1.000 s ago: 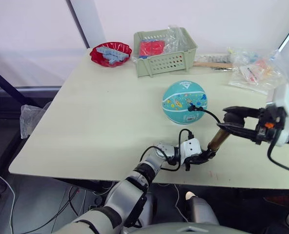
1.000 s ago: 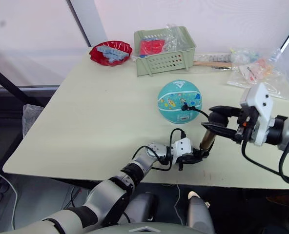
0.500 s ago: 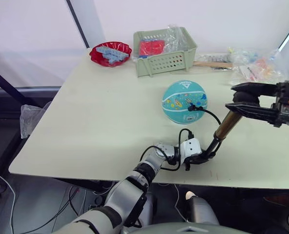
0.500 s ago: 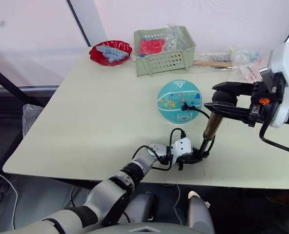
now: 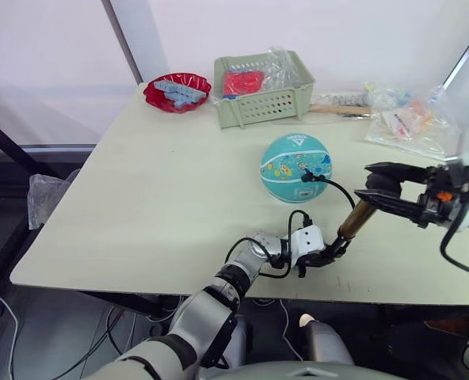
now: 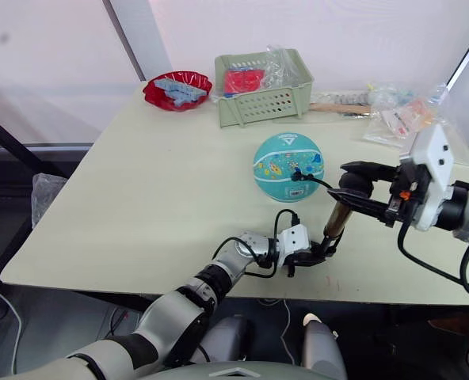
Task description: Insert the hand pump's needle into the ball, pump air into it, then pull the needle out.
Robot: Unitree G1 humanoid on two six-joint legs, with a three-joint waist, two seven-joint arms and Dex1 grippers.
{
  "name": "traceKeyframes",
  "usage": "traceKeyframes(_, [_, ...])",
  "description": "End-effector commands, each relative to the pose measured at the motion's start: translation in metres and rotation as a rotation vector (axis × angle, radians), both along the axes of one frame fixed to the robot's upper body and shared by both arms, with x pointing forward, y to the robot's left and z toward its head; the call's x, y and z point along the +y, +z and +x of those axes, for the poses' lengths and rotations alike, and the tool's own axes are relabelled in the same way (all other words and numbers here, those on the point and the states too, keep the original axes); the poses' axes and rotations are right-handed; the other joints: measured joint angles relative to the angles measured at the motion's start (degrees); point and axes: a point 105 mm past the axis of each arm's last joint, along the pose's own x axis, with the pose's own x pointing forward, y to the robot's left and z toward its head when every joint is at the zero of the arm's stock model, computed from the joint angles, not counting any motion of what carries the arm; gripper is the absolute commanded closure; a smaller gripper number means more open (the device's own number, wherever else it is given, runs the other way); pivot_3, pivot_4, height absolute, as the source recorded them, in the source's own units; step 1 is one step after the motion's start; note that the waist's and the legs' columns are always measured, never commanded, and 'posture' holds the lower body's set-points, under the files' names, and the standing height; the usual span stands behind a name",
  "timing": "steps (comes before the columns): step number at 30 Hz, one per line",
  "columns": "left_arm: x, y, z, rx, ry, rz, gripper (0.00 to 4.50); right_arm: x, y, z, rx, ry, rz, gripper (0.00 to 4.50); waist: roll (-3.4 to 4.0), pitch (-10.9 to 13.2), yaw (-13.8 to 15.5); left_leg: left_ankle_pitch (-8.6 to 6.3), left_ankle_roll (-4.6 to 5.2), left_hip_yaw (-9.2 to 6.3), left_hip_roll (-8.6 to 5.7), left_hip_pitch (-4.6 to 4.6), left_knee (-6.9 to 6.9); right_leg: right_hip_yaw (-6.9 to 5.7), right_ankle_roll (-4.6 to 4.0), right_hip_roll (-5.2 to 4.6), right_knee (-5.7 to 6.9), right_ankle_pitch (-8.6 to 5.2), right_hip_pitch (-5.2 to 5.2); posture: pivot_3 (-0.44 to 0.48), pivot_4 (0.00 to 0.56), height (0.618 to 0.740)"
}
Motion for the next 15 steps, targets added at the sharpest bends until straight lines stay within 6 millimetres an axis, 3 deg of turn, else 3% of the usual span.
traceKeyframes(1, [0.022,-0.043,-0.024,0.127,-0.015,0.145,3.4,-0.007,-0.041,0.006,0.092,-0.061,-0.049,2.41,-0.16,-0.1,0.0,0.0,0.0,-0.01,0.0,0.0,0.0,-0.01,0.02,0.0,0.0,0.01,0.0,0.0,0.15,0.737])
traceKeyframes(8, [0.026,-0.048,-0.027,0.139,-0.011,0.159,3.4,-0.005,-0.081,0.007,0.123,-0.079,-0.079,2.41,-0.25,-0.2,0.0,-0.01,-0.01,-0.04,0.01,0.03,-0.02,-0.02,0.04,0.02,-0.01,0.02,0.02,0.0,0.15,0.737])
traceKeyframes(12, [0.03,-0.052,-0.029,0.147,-0.009,0.168,3.4,-0.015,-0.089,0.012,0.094,-0.113,-0.116,2.41,-0.15,-0.3,-0.1,-0.01,-0.01,-0.05,0.02,0.04,-0.03,-0.03,-0.01,0.03,-0.01,-0.01,0.03,0.0,0.15,0.737])
traceKeyframes(15, [0.033,-0.054,-0.029,0.148,-0.008,0.176,3.4,-0.017,-0.073,0.013,0.05,-0.111,-0.075,2.41,-0.17,-0.3,-0.1,-0.01,-0.01,-0.04,0.01,0.07,-0.04,-0.03,0.01,0.04,-0.02,0.0,0.05,0.0,0.15,0.737])
